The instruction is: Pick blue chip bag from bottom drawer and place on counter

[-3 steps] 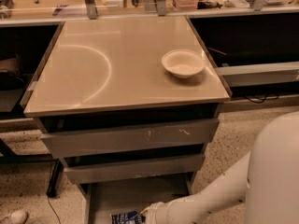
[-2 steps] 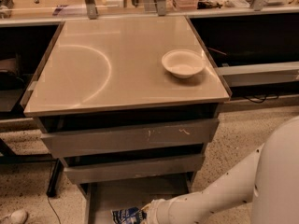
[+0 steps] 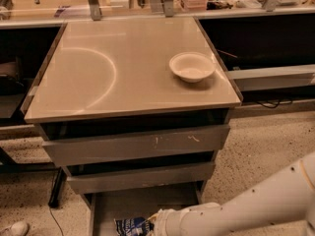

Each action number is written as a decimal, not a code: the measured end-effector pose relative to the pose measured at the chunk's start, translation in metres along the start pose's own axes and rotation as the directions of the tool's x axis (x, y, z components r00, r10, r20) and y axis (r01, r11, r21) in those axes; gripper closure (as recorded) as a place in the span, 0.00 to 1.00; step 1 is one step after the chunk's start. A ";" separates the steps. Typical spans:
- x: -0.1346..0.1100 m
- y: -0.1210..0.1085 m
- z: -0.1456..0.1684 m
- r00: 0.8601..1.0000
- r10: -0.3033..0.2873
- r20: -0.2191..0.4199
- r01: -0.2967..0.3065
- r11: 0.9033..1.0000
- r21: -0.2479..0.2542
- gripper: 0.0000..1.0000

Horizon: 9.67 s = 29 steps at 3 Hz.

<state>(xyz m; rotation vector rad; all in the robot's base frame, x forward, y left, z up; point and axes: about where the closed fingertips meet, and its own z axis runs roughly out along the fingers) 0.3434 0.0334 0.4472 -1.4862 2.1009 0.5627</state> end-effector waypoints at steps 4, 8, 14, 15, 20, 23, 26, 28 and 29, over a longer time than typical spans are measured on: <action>-0.123 0.034 -0.060 0.968 -0.163 0.192 0.156 0.987 0.047 1.00; -0.243 0.010 -0.140 0.932 -0.285 0.225 0.260 0.956 0.137 1.00; -0.457 -0.172 -0.264 0.859 -0.470 0.202 0.374 0.846 0.380 1.00; -0.478 -0.207 -0.248 0.862 -0.461 0.211 0.370 0.857 0.358 1.00; -0.459 -0.245 -0.168 0.899 -0.374 0.229 0.324 0.919 0.226 0.58; -0.459 -0.245 -0.168 0.899 -0.374 0.229 0.325 0.919 0.226 0.00; -0.469 -0.243 -0.211 0.906 -0.393 0.159 0.330 0.889 0.317 0.00; -0.479 -0.255 -0.347 0.927 -0.373 -0.044 0.339 0.780 0.527 0.00; -0.477 -0.254 -0.350 0.927 -0.370 -0.056 0.342 0.778 0.527 0.00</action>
Offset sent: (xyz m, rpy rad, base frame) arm -0.0104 0.0472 0.1840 0.2081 -0.2482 0.1874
